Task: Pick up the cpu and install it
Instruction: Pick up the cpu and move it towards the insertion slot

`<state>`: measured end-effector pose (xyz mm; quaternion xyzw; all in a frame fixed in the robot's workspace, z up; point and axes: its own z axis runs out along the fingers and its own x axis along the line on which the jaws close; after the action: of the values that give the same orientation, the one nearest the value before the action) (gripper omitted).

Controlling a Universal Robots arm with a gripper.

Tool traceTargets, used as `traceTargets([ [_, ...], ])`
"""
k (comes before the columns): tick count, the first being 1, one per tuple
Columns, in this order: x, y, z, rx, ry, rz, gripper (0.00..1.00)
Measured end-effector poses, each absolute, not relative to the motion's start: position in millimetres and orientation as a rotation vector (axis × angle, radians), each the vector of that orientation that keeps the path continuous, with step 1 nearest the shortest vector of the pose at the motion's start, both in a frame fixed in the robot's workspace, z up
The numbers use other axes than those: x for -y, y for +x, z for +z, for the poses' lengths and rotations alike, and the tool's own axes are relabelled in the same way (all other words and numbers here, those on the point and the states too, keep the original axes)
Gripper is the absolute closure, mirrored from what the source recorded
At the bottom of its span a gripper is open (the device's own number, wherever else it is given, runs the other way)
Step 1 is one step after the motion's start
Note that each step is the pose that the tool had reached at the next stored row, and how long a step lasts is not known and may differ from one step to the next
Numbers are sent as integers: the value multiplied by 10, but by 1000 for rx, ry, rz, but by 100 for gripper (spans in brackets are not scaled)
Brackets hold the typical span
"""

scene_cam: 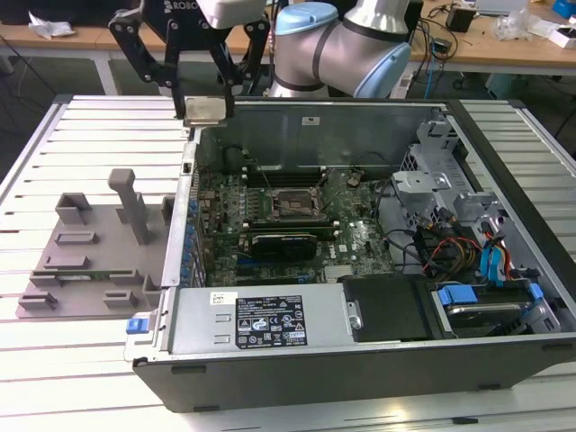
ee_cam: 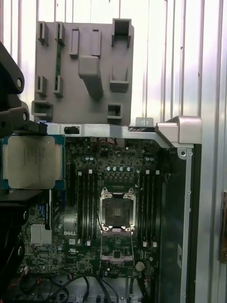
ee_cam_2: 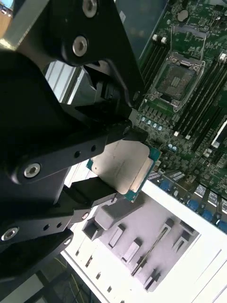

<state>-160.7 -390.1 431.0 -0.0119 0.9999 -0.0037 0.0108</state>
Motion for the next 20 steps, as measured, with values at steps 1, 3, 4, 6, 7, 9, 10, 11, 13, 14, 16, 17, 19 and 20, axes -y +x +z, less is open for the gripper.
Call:
traceTargets([
  [1, 3900, -1589, 4306, -3120, -37, -12, 45],
  [3, 3898, -1544, 4287, -3120, -37, -12, 45],
  [4, 3896, -1532, 4280, -3120, -37, -12, 45],
  [6, 3885, -1487, 4253, -3121, -37, -12, 45],
  [7, 3877, -1466, 4240, -3121, -37, -12, 45],
  [9, 3857, -1426, 4208, -3121, -37, -12, 45],
  [10, 3849, -1409, 4192, -3121, -37, -12, 45],
  [11, 3841, -1394, 4174, -3121, -37, -13, 45],
  [13, 3825, -1357, 4136, -3121, -37, -14, 45],
  [14, 3822, -1349, 4129, -3121, -37, -14, 45],
  [16, 3816, -1327, 4113, -3121, -37, -14, 45],
  [17, 3809, -1300, 4092, -3121, -37, -14, 45],
  [19, 3805, -1281, 4078, -3121, -37, -14, 45],
  [20, 3799, -1263, 4066, -3121, -37, -15, 45],
])
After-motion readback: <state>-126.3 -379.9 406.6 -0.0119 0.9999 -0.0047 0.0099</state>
